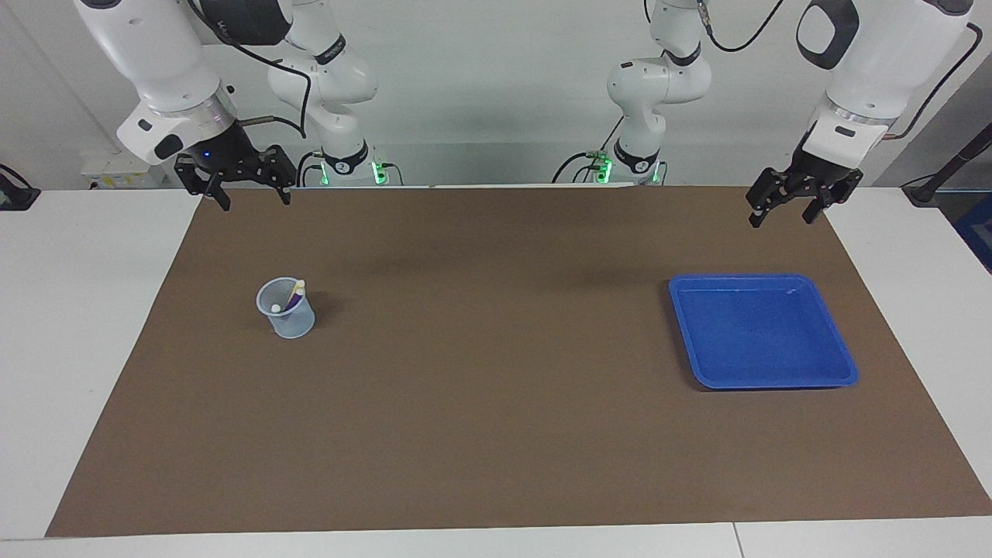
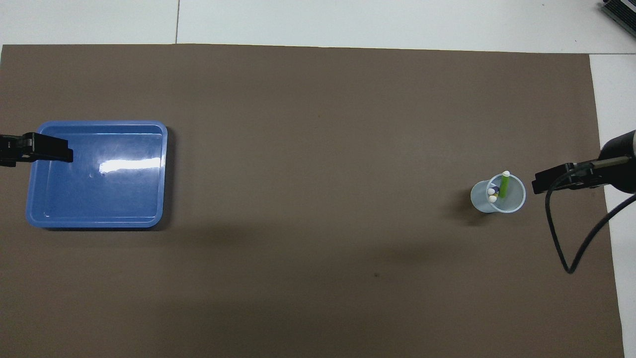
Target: Transfer and insert pens with both arms
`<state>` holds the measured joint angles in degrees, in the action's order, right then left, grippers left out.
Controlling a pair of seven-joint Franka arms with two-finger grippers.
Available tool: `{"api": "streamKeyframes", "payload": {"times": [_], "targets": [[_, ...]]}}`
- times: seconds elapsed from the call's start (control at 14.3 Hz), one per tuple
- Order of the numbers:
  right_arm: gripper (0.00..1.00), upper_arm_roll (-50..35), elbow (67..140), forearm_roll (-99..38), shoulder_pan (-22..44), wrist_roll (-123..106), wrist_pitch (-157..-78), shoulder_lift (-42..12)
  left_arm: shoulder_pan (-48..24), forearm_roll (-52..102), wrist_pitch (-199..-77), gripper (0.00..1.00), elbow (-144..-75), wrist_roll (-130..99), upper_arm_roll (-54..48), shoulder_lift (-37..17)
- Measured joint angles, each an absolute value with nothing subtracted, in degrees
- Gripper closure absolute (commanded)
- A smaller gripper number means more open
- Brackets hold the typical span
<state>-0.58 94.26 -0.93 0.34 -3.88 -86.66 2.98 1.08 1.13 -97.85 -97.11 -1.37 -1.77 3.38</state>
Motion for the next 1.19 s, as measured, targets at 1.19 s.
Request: {"api": "streamKeyframes", "payload": {"times": [1.19], "targets": [[0.00,-0.98,94.49,-0.93,0.36,-1.61,-89.97,2.23,1.12,1.13,-97.85,0.00,-97.10,-1.37,-1.77,3.38]]}}
